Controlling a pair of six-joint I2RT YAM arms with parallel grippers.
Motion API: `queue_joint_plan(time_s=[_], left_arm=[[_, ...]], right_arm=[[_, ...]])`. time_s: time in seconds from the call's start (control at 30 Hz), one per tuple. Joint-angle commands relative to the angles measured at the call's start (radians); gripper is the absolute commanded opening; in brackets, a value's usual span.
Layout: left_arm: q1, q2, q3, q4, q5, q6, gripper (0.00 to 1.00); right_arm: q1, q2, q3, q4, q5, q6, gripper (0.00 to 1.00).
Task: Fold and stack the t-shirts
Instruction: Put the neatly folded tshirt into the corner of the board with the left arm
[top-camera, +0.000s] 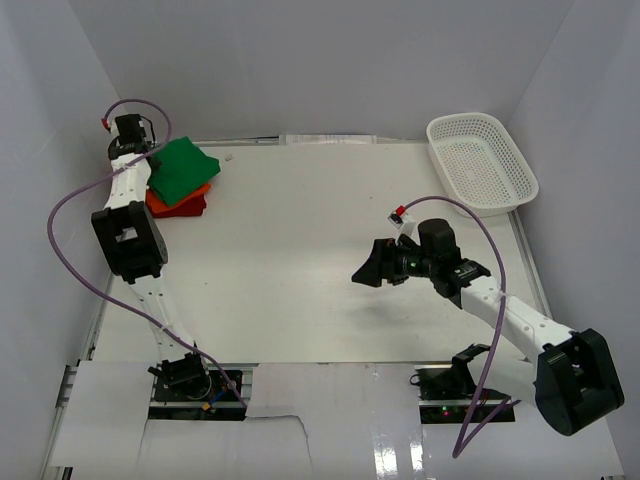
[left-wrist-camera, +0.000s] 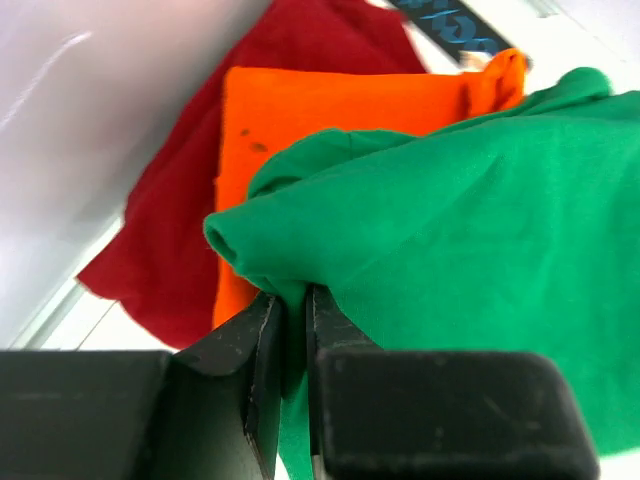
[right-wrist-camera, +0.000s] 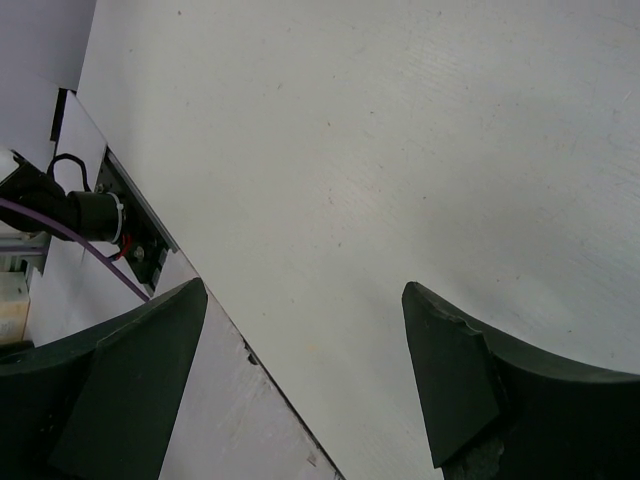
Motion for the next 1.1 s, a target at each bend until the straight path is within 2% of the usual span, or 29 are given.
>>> queue_joint_plan(time_s=[0.0,0.2,0.23,0.27,0.33,0.37,0.53,0.73,0.9,1.07], left_arm=[[0.016,-0.079,-0.010,0.022,-0.122,-0.002,0.00],[0.020,-0.067,0.010,0.024,-0.191,0.007,0.00],[0.020,-0.068,0.010,0.021,-0.201,0.006,0.35],[0.020,-0.070,0.012,0.021,-0.204,0.007,0.51],[0.020,-0.073,0.012,0.021,-0.208,0.001,0.73],[0.020,-0.077,0.015,0.016,-0.208,-0.003,0.98],[0.019,-0.120,0.024,0.010,-0.170,-0.009,0.98],[-0.022,-0.295,-0.065,0.007,-0.151,-0.019,0.98],[-0.093,-0.540,-0.235,0.011,-0.129,0.009,0.98],[-0.154,-0.793,-0.475,0.056,-0.003,0.035,0.98]], right_arm=[[0.003,0.016,0.003,0.071,-0.028,0.008,0.85],[0.003,0.039,0.008,0.077,-0.036,-0.006,0.85],[0.003,0.039,0.005,0.077,-0.036,-0.006,0.85],[0.003,0.040,0.005,0.079,-0.036,-0.006,0.85],[0.004,0.045,0.003,0.080,-0.036,-0.009,0.85],[0.003,0.047,0.003,0.083,-0.040,-0.007,0.85],[0.003,0.056,0.003,0.088,-0.040,-0.007,0.85],[0.003,0.076,0.020,0.083,-0.042,-0.014,0.86],[0.008,0.103,0.060,0.057,-0.045,-0.032,0.85],[0.016,0.096,0.114,-0.033,-0.013,-0.095,0.86]])
